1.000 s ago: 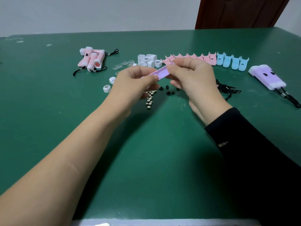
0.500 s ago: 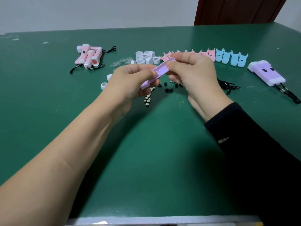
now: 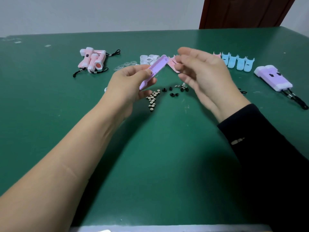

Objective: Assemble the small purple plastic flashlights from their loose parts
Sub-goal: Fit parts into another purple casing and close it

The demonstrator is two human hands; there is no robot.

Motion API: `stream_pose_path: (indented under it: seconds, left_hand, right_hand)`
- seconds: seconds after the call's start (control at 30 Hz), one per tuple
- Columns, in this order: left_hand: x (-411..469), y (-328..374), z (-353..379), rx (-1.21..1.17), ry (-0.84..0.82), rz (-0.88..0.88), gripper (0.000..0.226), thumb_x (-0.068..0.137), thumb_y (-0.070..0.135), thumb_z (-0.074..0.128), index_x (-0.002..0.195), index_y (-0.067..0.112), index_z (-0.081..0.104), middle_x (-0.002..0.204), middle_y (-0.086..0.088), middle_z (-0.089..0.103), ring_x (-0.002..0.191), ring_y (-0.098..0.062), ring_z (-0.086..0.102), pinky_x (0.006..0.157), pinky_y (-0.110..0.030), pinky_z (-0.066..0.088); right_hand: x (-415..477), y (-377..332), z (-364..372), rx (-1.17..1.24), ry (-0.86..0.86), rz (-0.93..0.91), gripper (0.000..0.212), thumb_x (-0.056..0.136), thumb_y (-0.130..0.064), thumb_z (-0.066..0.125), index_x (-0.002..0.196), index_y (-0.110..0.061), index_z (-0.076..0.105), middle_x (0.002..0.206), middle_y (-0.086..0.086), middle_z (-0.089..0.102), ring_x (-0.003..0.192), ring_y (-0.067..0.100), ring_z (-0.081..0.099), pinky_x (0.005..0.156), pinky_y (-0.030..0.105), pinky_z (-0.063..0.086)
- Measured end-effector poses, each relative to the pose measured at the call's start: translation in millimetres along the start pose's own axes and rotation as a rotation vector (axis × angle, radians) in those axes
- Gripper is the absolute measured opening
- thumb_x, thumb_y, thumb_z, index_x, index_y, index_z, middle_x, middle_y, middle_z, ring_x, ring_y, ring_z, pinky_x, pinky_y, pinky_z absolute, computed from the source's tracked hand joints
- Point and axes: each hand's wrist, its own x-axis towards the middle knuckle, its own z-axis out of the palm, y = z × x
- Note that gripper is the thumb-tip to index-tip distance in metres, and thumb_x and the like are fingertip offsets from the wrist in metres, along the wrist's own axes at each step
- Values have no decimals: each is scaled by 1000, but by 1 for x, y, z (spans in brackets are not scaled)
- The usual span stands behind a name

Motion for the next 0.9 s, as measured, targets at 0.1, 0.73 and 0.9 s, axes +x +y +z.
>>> stream_pose_path:
  seconds: [0.1, 0.73, 0.9]
  left_hand:
    - [2, 1, -3, -29, 8, -15, 17, 95, 7, 57, 108, 8, 66, 85, -2, 69, 73, -9, 67, 59, -22, 53]
    - [-6, 4, 3, 83, 1, 64, 25, 96, 5, 55, 119, 14, 59, 109, -8, 69, 74, -7, 68, 63, -23, 54]
    - [-7, 4, 2, 87, -16, 78, 26, 96, 6, 55, 121, 13, 59, 108, -6, 69, 74, -6, 68, 61, -22, 53]
  right_hand:
    - [-2, 2, 0, -104, -200, -18, 20, 86, -5, 66, 97, -21, 70, 92, -5, 75, 83, 4, 66, 72, 20, 52]
    - [-3, 7, 6, 175, -405, 155, 18, 92, -7, 57, 99, -19, 69, 77, -5, 69, 62, 4, 55, 62, 18, 48]
    - [-4, 8, 7, 114, -445, 120, 25, 87, -3, 61, 101, -21, 72, 77, -8, 65, 64, 5, 49, 64, 17, 47]
